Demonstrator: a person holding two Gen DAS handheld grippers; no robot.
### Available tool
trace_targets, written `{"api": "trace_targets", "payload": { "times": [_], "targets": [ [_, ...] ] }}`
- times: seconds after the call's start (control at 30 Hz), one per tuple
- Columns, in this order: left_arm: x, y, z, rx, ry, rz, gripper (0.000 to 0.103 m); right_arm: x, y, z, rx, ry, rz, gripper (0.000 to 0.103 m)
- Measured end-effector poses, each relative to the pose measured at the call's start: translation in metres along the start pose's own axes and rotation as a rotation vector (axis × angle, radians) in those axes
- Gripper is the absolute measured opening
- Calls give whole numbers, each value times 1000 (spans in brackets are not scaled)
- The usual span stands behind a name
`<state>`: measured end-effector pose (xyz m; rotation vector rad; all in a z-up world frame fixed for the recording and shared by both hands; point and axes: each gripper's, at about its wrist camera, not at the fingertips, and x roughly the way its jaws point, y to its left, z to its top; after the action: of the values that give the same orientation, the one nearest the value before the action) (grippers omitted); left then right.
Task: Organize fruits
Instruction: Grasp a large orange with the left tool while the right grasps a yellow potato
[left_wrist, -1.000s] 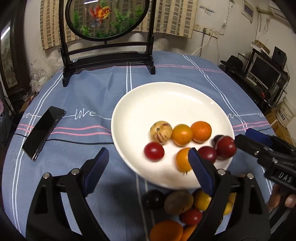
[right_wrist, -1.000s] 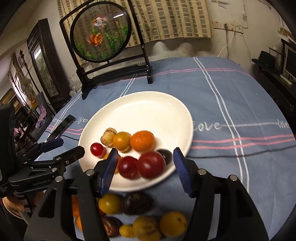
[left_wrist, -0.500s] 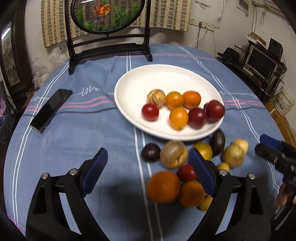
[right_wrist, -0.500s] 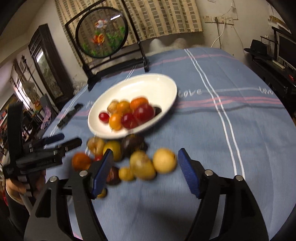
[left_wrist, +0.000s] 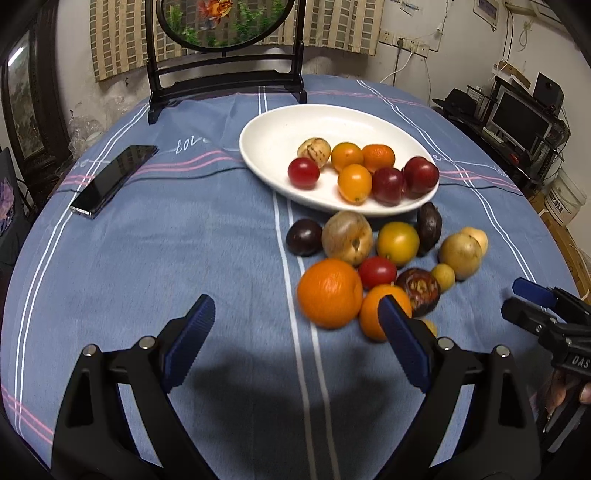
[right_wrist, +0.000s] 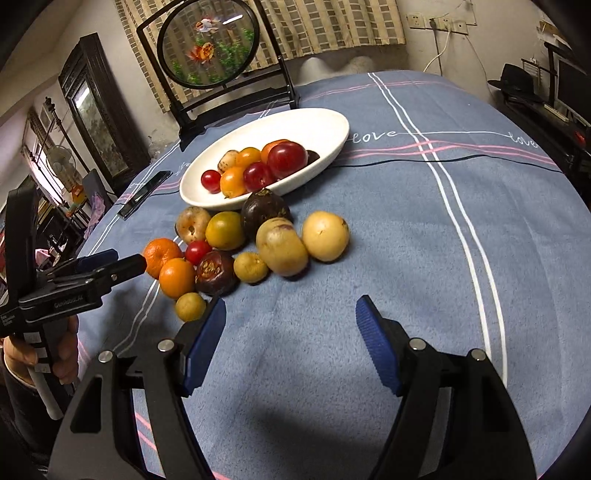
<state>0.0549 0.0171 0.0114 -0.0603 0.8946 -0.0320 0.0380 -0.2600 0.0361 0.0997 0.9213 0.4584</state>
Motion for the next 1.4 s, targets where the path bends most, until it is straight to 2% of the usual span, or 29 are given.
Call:
{"api": "trace_targets", "payload": {
  "times": [0.23,0.43,0.63,0.7,0.77,0.9,1.17,1.3,1.4],
  "targets": [
    [1,13,-14,-24,22,3,92,9,24,-6,-84,55,24,73],
    [6,23,-20,-36,35,5,92,20,65,-12,-241,81,40,73],
    [9,36,-25,-56,46,0,92,43,91,-10,-314,118,20,63],
    [10,38,-27,-58,50,-1,92,53,97,-7,-330,134,6,50],
    [12,39,-28,-54,56,-5,92,59,102,-6,-343,147,16,45],
    [16,33,-27,-28,64,-13,92,65,102,-3,-334,131,-4,30],
    [30,14,-20,32,95,-5,92,50,78,-7,-279,112,22,29],
    [40,4,-14,69,115,37,92,41,67,-12,-257,110,42,29],
    [43,-3,-10,94,101,44,92,40,65,-12,-251,106,49,29]
  ]
}}
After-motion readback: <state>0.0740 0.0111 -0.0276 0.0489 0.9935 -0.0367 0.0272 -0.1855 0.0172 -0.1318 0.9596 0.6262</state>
